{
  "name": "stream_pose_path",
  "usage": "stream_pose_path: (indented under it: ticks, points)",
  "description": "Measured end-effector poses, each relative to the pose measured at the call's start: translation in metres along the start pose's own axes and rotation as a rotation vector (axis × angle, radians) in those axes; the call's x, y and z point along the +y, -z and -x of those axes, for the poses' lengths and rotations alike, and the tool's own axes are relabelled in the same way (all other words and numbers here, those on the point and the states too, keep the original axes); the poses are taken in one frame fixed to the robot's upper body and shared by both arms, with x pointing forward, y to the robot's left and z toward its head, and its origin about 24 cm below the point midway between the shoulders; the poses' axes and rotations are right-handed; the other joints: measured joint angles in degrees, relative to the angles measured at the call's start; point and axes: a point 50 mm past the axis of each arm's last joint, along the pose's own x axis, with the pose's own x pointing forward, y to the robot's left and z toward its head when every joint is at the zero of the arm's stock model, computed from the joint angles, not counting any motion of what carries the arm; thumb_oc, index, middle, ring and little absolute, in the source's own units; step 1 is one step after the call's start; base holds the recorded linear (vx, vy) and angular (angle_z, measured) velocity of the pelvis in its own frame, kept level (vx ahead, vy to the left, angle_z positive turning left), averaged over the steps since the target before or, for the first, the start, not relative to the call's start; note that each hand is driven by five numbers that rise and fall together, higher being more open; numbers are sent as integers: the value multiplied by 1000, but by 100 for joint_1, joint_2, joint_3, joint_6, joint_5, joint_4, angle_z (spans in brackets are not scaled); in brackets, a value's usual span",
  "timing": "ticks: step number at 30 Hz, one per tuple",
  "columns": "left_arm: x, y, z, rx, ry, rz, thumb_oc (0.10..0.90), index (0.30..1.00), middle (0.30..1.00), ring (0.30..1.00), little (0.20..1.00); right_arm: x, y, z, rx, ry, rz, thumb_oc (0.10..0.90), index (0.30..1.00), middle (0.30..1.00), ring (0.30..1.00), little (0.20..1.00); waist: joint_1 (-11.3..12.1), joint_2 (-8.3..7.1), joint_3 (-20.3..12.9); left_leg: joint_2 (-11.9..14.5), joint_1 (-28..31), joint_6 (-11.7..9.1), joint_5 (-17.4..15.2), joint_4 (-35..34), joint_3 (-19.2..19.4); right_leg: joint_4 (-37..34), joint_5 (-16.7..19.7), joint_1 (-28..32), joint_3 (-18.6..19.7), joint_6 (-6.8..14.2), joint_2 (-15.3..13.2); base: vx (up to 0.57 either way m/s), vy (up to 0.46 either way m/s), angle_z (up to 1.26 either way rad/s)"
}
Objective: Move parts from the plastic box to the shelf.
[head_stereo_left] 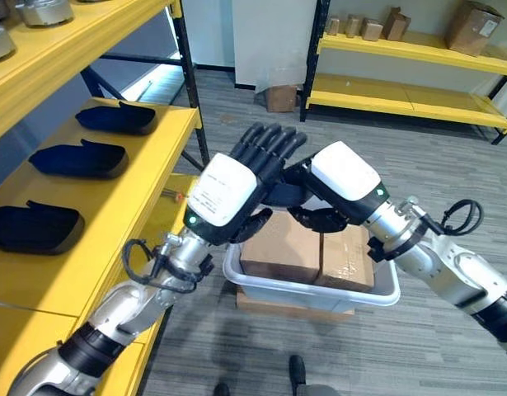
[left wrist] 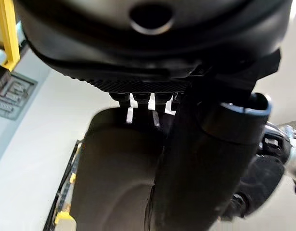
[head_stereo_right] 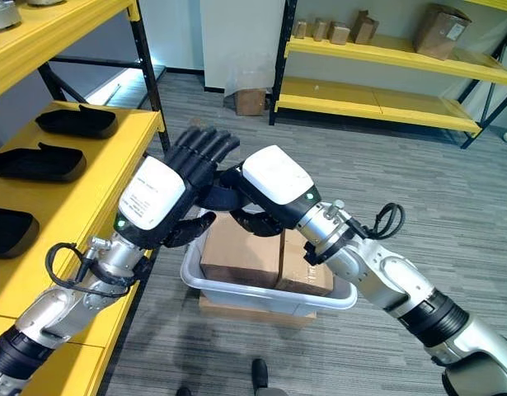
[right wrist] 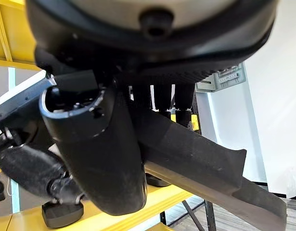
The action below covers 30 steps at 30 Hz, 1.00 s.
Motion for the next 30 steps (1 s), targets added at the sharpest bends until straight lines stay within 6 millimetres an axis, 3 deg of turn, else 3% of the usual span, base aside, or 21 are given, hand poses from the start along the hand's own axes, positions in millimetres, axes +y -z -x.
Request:
stream_pose_path:
  ticks: [8, 10, 11, 30]
  points:
    - [-1, -1, 0, 2, -2, 8, 900, 1000, 1000, 1000, 1000, 1, -1, -1, 1, 4, -6, 400, 300, 300, 300, 300, -10, 12, -9, 0, 4, 0, -3, 0, 13, 0, 0, -3, 15, 0, 0, 0, 0, 0]
    - [-1, -1, -1, 5, -3, 6, 439, 355, 355, 355, 355, 1, -1, -1, 1, 5, -8, 400, 300, 300, 300, 300, -11, 18, -13, -1, 4, 0, -3, 0, 15, 0, 1, -4, 17, 0, 1, 0, 0, 0]
    - [-1, -1, -1, 6, -4, 7, 400, 300, 300, 300, 300, 1, -1, -1, 1, 6, -9, 400, 300, 300, 300, 300, -9, 21, -16, -1, 4, 0, -3, 0, 15, 0, 1, -4, 17, 0, 1, 0, 0, 0]
    - [-8, 7, -5, 92, -52, 19, 400, 300, 300, 300, 300, 5, -3, -3, 10, 10, -28, 400, 300, 300, 300, 300, -19, 57, -99, 2, 4, 4, -12, -1, 32, 0, -1, -13, 71, 1, 10, 0, 0, 0]
